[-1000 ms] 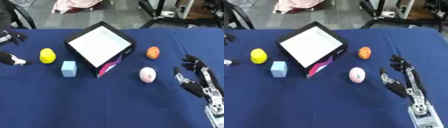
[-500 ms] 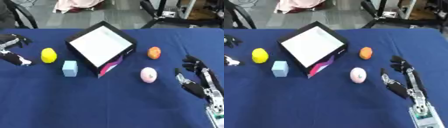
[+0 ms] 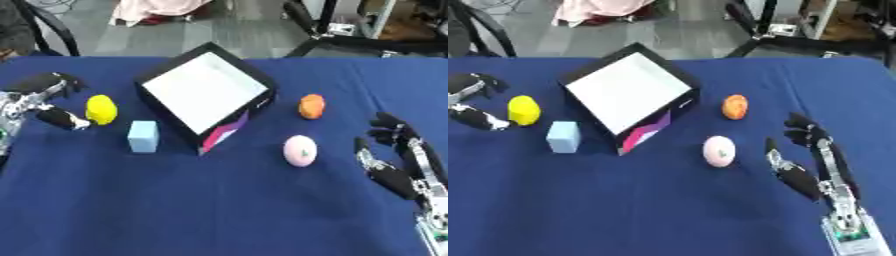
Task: Pick up objects on the table and place them in the box.
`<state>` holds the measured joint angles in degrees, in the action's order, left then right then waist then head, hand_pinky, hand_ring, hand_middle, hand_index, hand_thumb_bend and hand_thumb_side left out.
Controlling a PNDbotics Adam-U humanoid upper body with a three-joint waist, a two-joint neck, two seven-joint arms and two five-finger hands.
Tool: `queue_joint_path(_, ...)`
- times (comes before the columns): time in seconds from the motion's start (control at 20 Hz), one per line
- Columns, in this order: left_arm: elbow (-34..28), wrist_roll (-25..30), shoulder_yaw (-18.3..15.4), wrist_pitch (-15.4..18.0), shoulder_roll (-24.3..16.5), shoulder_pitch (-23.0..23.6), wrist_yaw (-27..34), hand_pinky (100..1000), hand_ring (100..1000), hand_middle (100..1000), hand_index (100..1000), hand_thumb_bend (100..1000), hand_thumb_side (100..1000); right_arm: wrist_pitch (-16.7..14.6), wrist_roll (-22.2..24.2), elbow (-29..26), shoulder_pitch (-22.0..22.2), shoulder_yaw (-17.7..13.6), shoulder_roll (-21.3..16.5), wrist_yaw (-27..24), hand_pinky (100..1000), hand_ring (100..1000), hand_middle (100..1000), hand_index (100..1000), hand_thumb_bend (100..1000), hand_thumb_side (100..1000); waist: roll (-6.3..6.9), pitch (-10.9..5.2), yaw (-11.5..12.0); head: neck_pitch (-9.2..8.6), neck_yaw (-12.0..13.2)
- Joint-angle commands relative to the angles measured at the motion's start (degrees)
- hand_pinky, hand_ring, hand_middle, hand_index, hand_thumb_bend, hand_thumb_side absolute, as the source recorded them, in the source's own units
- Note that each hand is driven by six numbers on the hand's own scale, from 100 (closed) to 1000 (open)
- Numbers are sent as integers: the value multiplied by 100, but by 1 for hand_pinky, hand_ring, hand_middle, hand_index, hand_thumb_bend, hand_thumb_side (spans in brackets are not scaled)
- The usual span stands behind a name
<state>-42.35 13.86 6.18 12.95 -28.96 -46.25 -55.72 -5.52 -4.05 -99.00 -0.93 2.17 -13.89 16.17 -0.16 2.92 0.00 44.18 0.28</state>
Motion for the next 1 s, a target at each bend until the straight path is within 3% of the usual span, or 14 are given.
queue_joint_path(0.05,72,-214,-99,0,5,-168,-182,779,686,717,872,564,407,-7,12,-56,-32,1,-60,-43,817,777,777,901,228,345,-72,-157,-12,-6,28)
queue_joint_path(0.25,164,-435,-124,-125,87,-173,-370,733,637,662,826,476,347,-10,20,-49,-33,9,-48,-50,817,777,777,901,224,346,-75,-156,-31,-6,24)
queue_joint_path(0.4,207,-595,-140,-204,105,-162,-474,618,527,515,703,346,264,-9,17,-45,-32,7,-47,-51,817,777,777,901,222,347,-73,-153,-38,-6,21)
queue_joint_path(0.6,170,-908,-189,-356,83,-159,-436,453,390,342,557,260,243,-10,14,-38,-30,7,-44,-53,817,777,777,901,217,349,-70,-154,-41,-6,18)
queue_joint_path(0.75,-28,-1098,-189,-377,1,-201,-229,413,357,303,525,251,251,-7,9,-35,-27,3,-49,-52,818,777,777,901,214,351,-64,-157,-38,-6,18)
queue_joint_path(1.0,-692,-1215,-110,-340,-193,-472,162,425,369,313,537,257,256,-4,3,-32,-17,2,-63,-49,818,777,777,901,212,352,-47,-172,-23,-6,27)
